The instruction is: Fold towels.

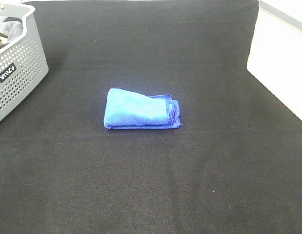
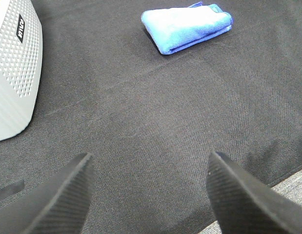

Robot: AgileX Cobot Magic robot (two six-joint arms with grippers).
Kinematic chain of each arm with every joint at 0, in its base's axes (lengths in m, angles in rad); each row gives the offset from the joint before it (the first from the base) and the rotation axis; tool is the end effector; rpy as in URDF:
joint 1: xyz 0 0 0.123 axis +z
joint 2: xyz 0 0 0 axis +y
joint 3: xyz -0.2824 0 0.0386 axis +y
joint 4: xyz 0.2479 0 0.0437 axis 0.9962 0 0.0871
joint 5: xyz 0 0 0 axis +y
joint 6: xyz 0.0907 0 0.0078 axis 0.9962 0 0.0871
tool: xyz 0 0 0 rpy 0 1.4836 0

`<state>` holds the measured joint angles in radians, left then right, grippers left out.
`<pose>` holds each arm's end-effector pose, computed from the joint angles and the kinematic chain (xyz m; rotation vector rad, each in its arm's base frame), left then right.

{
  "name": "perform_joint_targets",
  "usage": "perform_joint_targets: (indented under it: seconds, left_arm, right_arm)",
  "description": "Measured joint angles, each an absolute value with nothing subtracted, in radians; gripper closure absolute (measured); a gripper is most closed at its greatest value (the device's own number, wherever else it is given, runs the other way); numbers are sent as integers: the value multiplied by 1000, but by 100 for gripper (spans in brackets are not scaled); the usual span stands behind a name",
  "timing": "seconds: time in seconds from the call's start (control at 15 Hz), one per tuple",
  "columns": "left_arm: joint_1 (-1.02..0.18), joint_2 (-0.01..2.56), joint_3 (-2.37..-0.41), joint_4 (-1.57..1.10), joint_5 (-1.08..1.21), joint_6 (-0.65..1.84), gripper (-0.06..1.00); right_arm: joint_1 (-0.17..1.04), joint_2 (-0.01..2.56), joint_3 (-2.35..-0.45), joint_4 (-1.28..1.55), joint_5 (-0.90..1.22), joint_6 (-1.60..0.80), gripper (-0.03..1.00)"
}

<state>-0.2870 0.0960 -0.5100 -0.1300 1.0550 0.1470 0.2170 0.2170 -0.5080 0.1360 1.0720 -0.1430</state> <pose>0.0057 -0.0124 0.2808 0.4567 2.0768 -0.2410 0.0241 0.0164 0.2769 -0.3951 2.2286 0.2091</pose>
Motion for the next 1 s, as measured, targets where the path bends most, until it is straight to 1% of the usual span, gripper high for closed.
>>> perform_joint_targets:
  seconds: [0.27, 0.4, 0.47, 0.6, 0.73, 0.87, 1.0]
  left_arm:
    - [-287, 96, -510, -130, 1055, 147, 31]
    - [-238, 96, -509, -130, 1055, 147, 31]
    - [-189, 96, -509, -130, 1055, 147, 31]
    - [-78, 89, -508, -130, 1054, 147, 31]
    - [-24, 47, -508, -130, 1053, 147, 31]
    - [-26, -1, -508, -130, 1052, 147, 31]
    - [-55, -4, -508, -130, 1052, 147, 31]
  right_arm:
    - [217, 217, -508, 137, 1072, -143, 21]
    - [217, 217, -508, 138, 1072, -143, 21]
    - [211, 217, -508, 139, 1072, -143, 21]
    - [143, 217, -508, 142, 1072, -143, 21]
    - [44, 212, -508, 142, 1072, -143, 21]
    - [-8, 171, -508, 142, 1071, -143, 21]
    - [-12, 95, -508, 147, 1070, -143, 21]
